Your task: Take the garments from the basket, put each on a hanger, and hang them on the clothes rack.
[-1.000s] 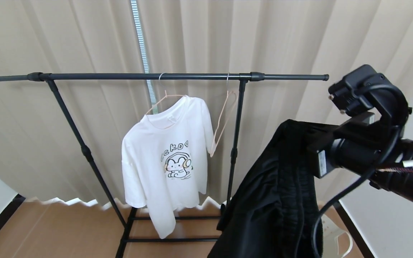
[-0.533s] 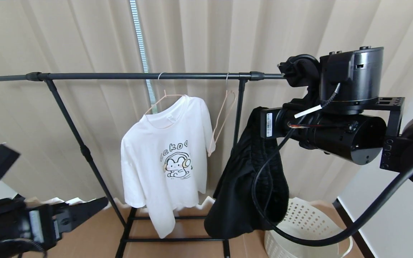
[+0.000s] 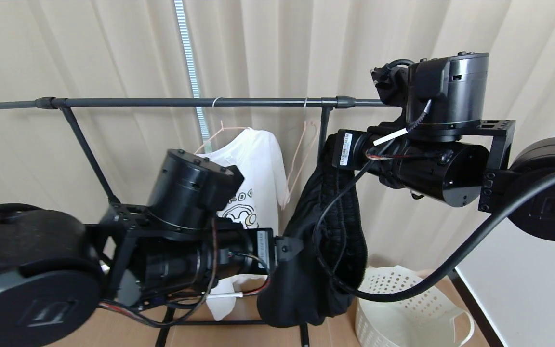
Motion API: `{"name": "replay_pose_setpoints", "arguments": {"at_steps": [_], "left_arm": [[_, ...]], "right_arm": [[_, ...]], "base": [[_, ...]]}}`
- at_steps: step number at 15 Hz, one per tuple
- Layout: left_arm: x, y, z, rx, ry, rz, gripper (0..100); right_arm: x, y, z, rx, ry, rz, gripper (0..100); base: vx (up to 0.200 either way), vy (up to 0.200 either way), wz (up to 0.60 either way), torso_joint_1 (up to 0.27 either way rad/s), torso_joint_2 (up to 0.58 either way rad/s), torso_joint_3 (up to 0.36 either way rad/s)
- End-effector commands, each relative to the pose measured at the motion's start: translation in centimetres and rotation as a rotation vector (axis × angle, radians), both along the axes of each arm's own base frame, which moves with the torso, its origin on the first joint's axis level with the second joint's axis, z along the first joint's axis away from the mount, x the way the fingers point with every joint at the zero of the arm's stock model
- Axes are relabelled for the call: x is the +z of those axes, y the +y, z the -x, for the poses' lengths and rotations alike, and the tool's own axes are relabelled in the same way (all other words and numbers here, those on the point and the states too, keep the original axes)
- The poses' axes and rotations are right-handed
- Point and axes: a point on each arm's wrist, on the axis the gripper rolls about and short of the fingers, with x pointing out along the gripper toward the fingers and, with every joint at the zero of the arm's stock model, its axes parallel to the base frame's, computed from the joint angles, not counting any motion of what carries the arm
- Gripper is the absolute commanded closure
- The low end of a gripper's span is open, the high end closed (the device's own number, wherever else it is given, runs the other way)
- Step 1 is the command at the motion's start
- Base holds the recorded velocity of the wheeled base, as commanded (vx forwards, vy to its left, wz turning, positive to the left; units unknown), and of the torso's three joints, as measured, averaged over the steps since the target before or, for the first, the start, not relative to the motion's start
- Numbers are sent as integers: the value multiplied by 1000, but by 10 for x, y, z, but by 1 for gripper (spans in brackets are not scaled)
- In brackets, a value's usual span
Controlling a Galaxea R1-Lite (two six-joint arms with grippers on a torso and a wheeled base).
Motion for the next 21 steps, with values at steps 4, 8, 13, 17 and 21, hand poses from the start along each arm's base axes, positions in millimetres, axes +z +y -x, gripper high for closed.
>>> {"name": "replay_pose_setpoints", "arguments": {"at_steps": [4,8,13,17,21], "left_arm": [[-35,-53,-10,-60,65,-21,0],[-48,-75,-20,-29,101,-2,0],[-70,-87,-34,40,108,-45,0],[-84,-82,-34,75,112,-102,0],[-98,-80,-16,47,132,-171,0]], "right_arm": [[-1,14,-1,5,-15,-36,100],[0,14,0,-1,-22,-51,100],[5,13,2,-13,-33,-57,100],[12,8,5,-19,-49,-71,100],[17,-2,-4,-55,-64,-80,100]], "base": [[0,0,0,0,0,0],[0,0,0,0,0,0],[0,0,0,0,0,0],[0,0,0,0,0,0],[0,0,0,0,0,0]]}}
